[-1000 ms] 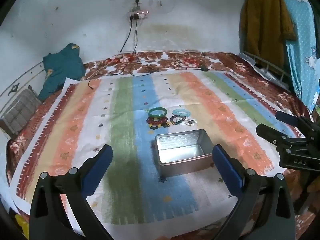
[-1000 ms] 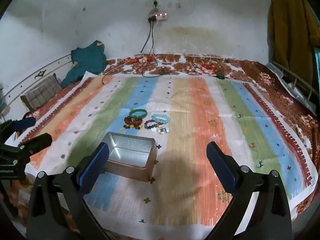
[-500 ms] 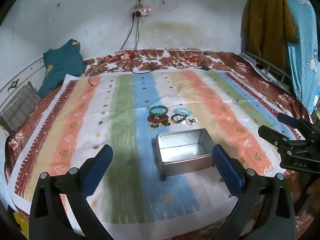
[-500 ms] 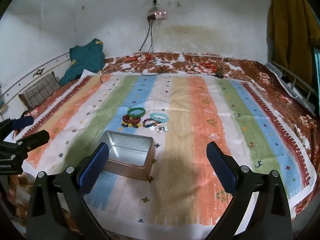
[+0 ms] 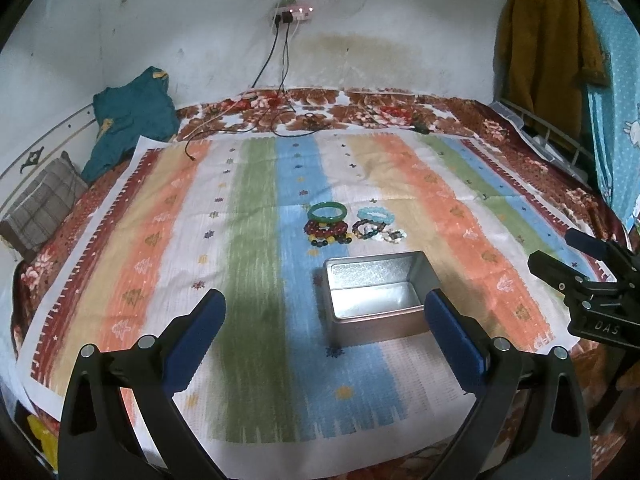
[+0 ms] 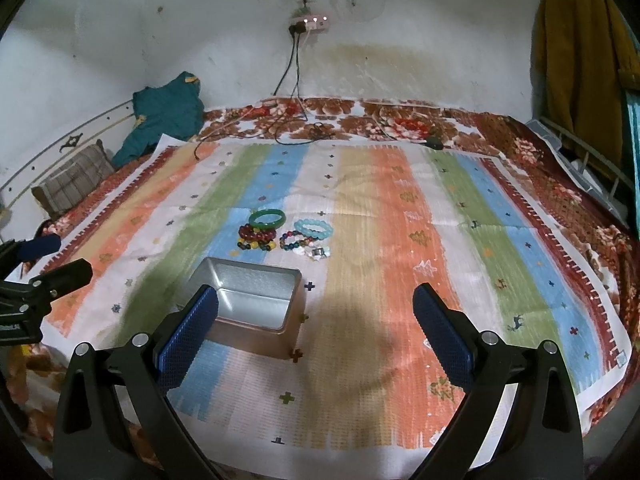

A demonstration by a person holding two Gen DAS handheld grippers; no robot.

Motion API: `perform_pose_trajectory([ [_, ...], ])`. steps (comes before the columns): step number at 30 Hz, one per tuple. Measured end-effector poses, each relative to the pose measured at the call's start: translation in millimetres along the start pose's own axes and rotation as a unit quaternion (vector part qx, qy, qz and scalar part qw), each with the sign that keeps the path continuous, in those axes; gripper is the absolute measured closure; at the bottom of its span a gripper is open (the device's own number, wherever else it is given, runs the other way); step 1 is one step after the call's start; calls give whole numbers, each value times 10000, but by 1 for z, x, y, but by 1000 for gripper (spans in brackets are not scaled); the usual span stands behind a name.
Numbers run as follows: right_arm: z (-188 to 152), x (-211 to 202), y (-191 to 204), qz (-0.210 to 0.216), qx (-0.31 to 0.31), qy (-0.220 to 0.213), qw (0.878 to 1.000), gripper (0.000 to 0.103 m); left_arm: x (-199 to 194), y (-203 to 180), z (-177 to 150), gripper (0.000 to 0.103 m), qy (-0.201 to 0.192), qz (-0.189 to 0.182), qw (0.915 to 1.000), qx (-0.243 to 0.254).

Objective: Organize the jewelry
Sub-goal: 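Move both grippers forward over the tin box toward the bracelets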

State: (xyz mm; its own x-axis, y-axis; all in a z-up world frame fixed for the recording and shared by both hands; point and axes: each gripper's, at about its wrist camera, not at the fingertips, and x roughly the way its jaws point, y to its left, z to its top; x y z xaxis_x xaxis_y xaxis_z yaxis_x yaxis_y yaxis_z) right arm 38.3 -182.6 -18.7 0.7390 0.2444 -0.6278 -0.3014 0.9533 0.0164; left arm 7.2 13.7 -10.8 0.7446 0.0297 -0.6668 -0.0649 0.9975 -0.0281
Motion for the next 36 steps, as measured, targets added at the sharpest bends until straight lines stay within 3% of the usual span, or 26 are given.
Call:
perform_pose_trajectory([
  [20,1,10,0,10,-5,165,9999,4,7,4,5,6,73,161,9998,-86],
  [36,17,42,-9,51,14,522,9986,4,28,2,19,6,237,349,9991,30],
])
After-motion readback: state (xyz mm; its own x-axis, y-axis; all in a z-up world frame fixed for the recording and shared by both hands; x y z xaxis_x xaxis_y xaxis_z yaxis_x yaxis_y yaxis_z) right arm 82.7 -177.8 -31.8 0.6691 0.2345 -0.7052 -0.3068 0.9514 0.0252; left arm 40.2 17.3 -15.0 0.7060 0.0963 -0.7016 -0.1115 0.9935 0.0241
